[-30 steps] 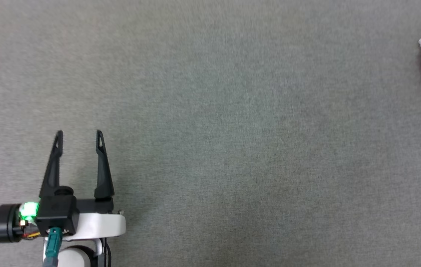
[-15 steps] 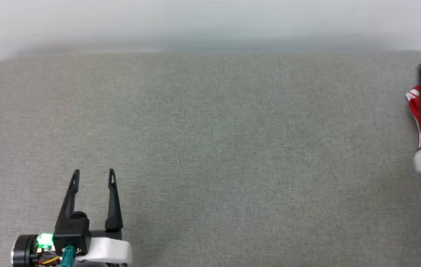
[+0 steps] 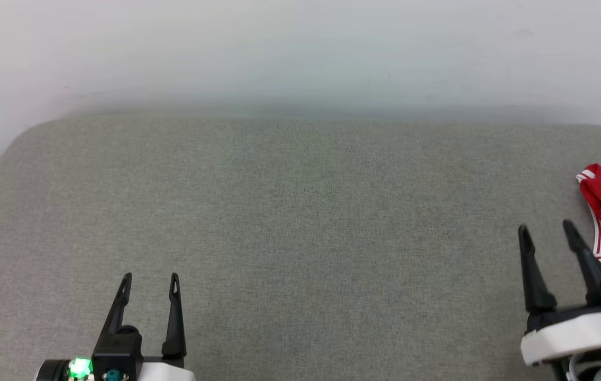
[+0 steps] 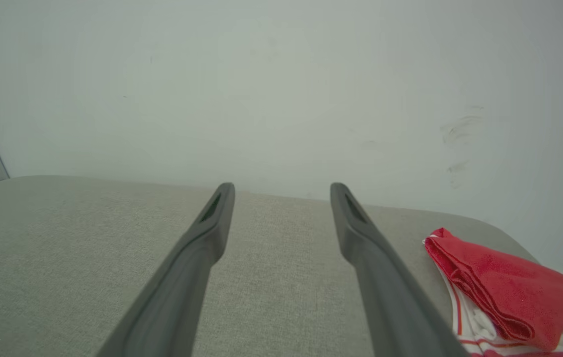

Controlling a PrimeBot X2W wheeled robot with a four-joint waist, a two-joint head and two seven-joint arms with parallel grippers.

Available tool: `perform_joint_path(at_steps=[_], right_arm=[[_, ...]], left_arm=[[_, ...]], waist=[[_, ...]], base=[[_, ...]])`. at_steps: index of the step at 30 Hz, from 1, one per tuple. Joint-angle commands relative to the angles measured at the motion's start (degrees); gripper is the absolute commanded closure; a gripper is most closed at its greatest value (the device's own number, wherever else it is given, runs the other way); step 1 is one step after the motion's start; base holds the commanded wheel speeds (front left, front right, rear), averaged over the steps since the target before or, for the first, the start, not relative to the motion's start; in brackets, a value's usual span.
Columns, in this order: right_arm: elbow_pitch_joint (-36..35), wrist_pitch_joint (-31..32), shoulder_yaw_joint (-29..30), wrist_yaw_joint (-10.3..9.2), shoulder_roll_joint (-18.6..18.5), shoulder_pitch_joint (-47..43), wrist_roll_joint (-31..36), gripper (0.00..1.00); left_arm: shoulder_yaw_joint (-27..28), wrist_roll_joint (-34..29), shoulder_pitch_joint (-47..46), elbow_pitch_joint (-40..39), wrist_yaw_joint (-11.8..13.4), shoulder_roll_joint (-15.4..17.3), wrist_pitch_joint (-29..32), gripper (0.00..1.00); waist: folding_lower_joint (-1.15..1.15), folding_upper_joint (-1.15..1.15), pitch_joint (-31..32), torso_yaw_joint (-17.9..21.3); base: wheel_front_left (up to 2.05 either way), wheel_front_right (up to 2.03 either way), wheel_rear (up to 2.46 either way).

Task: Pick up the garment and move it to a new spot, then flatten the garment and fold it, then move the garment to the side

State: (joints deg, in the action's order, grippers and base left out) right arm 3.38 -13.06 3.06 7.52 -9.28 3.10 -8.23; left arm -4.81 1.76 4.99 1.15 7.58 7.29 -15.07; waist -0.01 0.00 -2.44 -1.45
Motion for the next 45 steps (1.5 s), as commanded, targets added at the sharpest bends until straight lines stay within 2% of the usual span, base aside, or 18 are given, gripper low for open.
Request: perform_joint_path(at_steps=[1,15,27,28,32,45], right_arm=[[-0.4,0.0,0.16,-0.07,0.91,-1.88,0.24,0.0],[-2.01,-1.17,0.38,-0.07,4.15,-10.35,1.05,0.0],[-2.93,-0.81,0.8,-0.07,5.34,-12.35,0.79,0.0],[-2.64,-0.97,0.75,0.0,5.09,-11.61,0.64,1.0],[-0.5,-0.94,0.51,0.01,5.18,-11.69,0.41,1.0],[1.16,1.84,0.33,0.0,4.87,-9.26,-13.83,1.0]], left_arm=[[0.06,0.02,0.92,-0.12,-0.19,0.02,-0.12,0.0],[0.22,0.25,3.41,-0.25,-1.34,-0.23,-0.12,0.0],[0.9,0.38,3.93,-0.73,-2.16,-0.39,-0.12,0.0],[0.9,0.24,3.45,-0.71,-2.06,-0.42,0.01,1.0],[0.69,0.64,4.19,1.49,-2.06,-0.8,0.06,1.0],[1.72,15.79,1.71,3.18,-4.1,-0.87,2.96,1.0]], waist=[[0.01,0.0,0.67,-0.13],[0.01,0.0,2.94,0.33],[0.01,0.0,3.22,0.6],[0.01,0.0,3.23,0.6],[0.01,0.0,3.23,0.61],[0.01,0.0,3.14,0.69]], base=[[0.0,0.0,0.0],[0.0,0.0,0.0],[0.0,0.0,0.0],[0.0,0.0,0.0],[0.0,0.0,0.0],[0.0,0.0,0.0]])
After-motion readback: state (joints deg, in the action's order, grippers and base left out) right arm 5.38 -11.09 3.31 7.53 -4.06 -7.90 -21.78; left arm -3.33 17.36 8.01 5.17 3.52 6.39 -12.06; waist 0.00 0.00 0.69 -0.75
